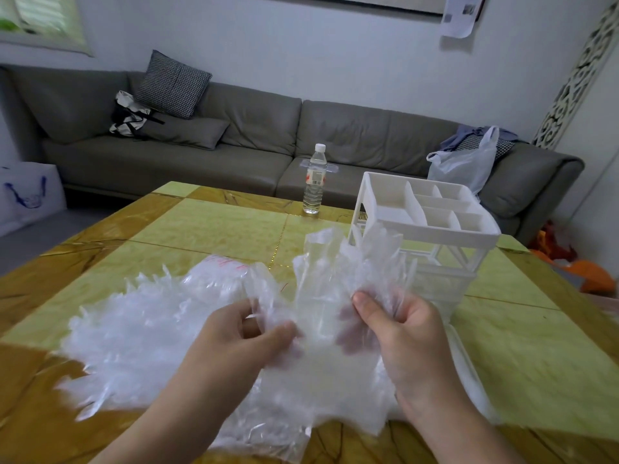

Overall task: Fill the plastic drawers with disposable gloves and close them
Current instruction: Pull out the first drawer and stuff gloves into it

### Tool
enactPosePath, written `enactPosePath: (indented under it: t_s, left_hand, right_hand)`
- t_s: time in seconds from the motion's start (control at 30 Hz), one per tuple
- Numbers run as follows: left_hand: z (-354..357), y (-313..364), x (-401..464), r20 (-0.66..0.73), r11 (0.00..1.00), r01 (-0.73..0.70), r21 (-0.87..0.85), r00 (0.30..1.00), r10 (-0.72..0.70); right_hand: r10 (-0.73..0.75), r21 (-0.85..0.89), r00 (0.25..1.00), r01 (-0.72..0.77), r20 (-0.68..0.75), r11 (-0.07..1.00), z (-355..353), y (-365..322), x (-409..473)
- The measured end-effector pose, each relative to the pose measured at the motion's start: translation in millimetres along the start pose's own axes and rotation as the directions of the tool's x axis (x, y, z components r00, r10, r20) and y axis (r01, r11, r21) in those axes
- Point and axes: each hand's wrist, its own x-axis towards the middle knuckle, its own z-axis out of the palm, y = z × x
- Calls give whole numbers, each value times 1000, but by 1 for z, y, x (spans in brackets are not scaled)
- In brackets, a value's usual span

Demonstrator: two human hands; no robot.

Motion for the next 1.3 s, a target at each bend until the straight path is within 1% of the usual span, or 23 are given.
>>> enactPosePath:
  t_s: [0.07,0.13,0.23,0.3,0.33,0.4,0.43,0.53,0.63,0.67,0.7,0.73,0.77,0.8,0.83,0.87,0.9,0.97,1.03,1.1,1.13,1.2,1.3]
  left_hand:
    - [0,0,1,-101,998,-43,-38,994,39]
    - [0,3,0,-139,994,-33,-105,990,18]
    - [2,7,-1,-112,974,0,-226,993,-26]
    - [3,9,-2,-52,957,46,-287,997,-63]
    - [4,8,-3,-13,960,63,-273,998,-69]
    - [4,4,-4,60,979,72,-189,996,-62]
    - [5,1,-3,76,986,65,-155,996,-54]
    - [2,-5,-1,59,999,-10,-41,998,13]
    - [-1,-3,-2,9,991,-116,59,993,116]
    - [0,-2,-2,-12,991,-125,42,992,126]
    - [1,-1,-3,-24,994,-108,-19,994,108]
    - [3,0,-4,-16,993,-59,-105,998,57]
    - [4,-2,-3,24,983,13,-186,1000,-8]
    - [6,-4,-3,88,970,80,-229,994,-61]
    - [7,-6,-4,153,968,130,-213,983,-98]
    - [9,-9,-5,193,974,149,-172,974,-115]
    - [10,-11,-5,194,981,140,-134,974,-113]
    - [13,-16,-4,114,991,88,-103,991,-76]
    - [15,-17,-3,27,993,16,-120,1000,-13]
    - [16,-14,-2,-4,988,-55,-142,998,55]
    - [16,-14,-3,8,989,-78,-129,997,80]
    - [15,-14,-5,46,992,-82,-92,995,86]
    - [16,-13,-9,139,993,-38,-111,989,54]
  right_hand:
    - [-18,-22,1000,18,19,1000,0,0,0]
    - [-24,-39,999,25,34,999,-2,0,1]
    - [-11,-25,999,12,31,1000,-2,1,0]
    - [-2,4,1000,2,26,1000,0,2,0]
    - [6,20,999,-6,33,1000,1,3,-1]
    - [40,50,998,-42,53,998,4,5,-2]
    - [63,71,996,-68,68,995,5,5,-2]
    - [119,123,990,-128,78,984,4,2,1]
    - [151,184,988,-154,29,971,0,-3,3]
    - [151,187,988,-151,11,971,0,-4,3]
    - [150,184,989,-146,-4,972,-1,-5,3]
    - [146,174,989,-141,-19,975,-1,-4,3]
    - [142,162,989,-135,-32,977,0,-3,2]
    - [131,136,991,-124,-39,983,0,-1,2]
    - [112,99,993,-107,-44,989,0,2,2]
    - [93,55,994,-90,-49,994,1,5,1]
    - [81,20,995,-80,-51,997,1,7,1]
    - [91,-4,996,-91,2,996,0,8,2]
    - [118,13,989,-119,94,993,-3,9,5]
    - [127,-4,983,-128,129,992,-5,10,7]
    - [131,-13,984,-131,117,991,-7,11,8]
    - [147,24,984,-150,103,988,-8,12,10]
    - [168,100,977,-181,130,978,-10,11,12]
